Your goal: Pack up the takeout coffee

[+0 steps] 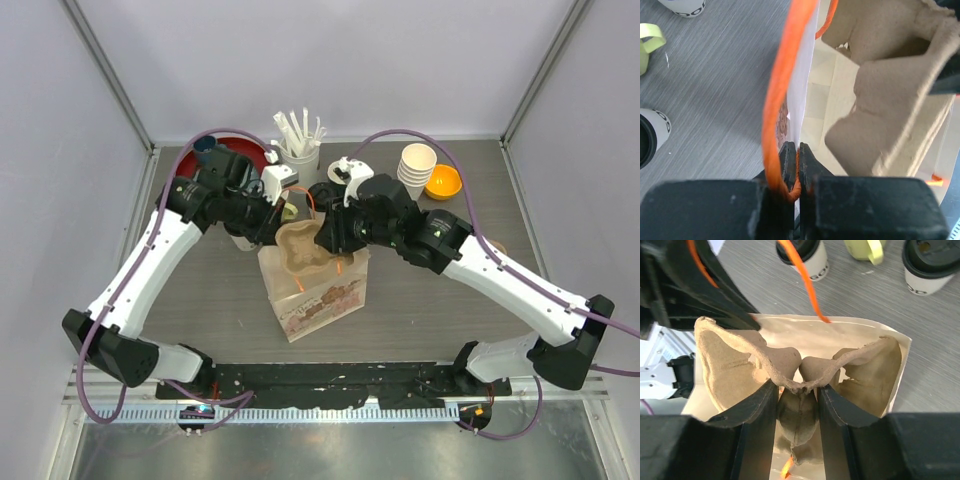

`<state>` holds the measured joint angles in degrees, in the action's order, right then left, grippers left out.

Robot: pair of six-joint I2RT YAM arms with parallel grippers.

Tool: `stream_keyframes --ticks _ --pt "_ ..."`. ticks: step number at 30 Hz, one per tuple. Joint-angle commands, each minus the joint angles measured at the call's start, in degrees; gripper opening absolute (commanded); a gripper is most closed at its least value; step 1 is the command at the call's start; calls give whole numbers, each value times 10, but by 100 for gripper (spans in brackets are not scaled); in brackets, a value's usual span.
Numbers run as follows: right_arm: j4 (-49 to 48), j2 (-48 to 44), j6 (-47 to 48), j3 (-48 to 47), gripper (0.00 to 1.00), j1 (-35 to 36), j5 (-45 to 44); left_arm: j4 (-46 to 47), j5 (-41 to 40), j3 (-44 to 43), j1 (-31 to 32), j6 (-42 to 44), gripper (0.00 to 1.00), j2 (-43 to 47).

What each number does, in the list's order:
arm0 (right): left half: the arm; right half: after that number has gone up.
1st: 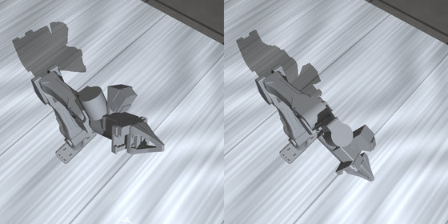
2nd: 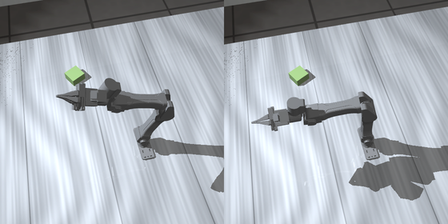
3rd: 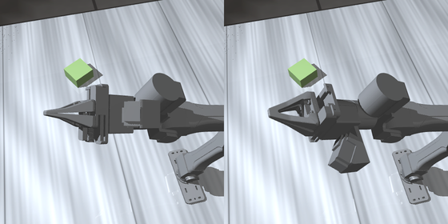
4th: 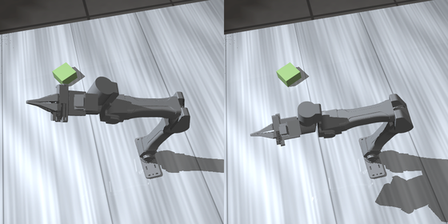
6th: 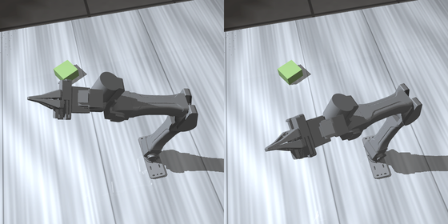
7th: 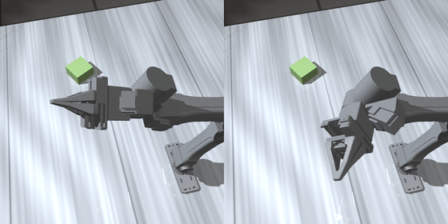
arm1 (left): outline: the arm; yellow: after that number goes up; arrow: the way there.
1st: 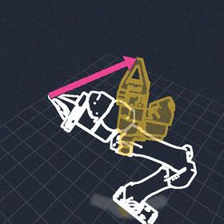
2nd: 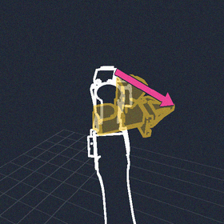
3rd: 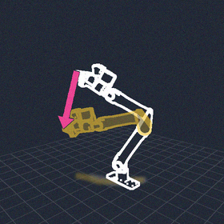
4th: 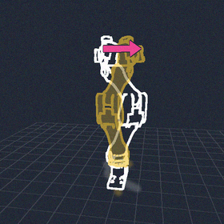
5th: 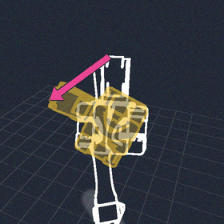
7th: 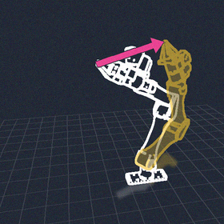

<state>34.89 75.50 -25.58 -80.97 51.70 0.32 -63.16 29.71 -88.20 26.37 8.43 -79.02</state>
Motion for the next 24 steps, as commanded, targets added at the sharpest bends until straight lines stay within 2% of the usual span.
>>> stream_keyframes --ticks 1,4,7,12,21,24 --pt "66 -15 -1 -16 41 2 -62 18 -9 3 2 19 0 26" --pt "112 6 3 -31 40 9 -92 25 -18 2 1 20 0 32" --pt "128 38 4 -36 41 33 -111 40 -10 2 2 8 0 37" --pt "182 93 2 -85 44 91 -191 54 3 8 3 -11 0 35" --pt "207 186 -20 -77 44 147 -233 95 0 29 3 -53 0 35" --pt "211 192 -32 -69 46 174 -279 110 -31 35 2 -81 0 34"
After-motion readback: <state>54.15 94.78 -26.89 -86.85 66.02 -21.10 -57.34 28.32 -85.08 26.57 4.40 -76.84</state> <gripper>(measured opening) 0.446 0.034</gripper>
